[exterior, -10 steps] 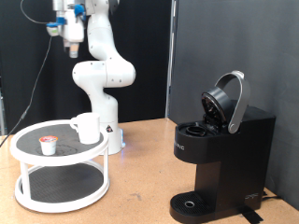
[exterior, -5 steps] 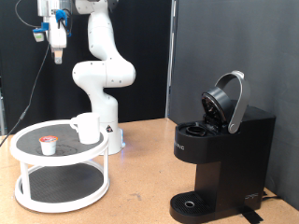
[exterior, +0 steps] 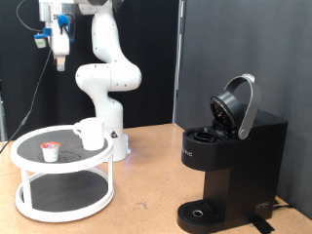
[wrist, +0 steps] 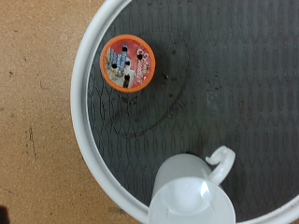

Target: Make a cup of coffee with the keurig machine

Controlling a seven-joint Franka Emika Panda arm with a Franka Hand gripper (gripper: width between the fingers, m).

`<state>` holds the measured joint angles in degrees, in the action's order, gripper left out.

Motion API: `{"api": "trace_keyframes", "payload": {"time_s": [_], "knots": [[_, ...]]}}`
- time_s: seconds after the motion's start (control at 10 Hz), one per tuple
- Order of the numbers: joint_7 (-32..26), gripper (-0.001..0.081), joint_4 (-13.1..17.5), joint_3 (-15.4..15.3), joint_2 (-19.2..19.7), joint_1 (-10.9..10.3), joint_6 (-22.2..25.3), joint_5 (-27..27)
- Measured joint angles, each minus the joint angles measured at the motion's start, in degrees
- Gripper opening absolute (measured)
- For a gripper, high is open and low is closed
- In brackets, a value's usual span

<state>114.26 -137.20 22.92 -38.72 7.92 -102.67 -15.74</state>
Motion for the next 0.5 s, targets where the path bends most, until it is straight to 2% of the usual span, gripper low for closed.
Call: {"api": "trace_keyframes", "payload": {"time_s": [0.5], "knots": [[0.05,0.0734,-3.39,2.16,4.89,0.16,-9.21,-2.62]]}}
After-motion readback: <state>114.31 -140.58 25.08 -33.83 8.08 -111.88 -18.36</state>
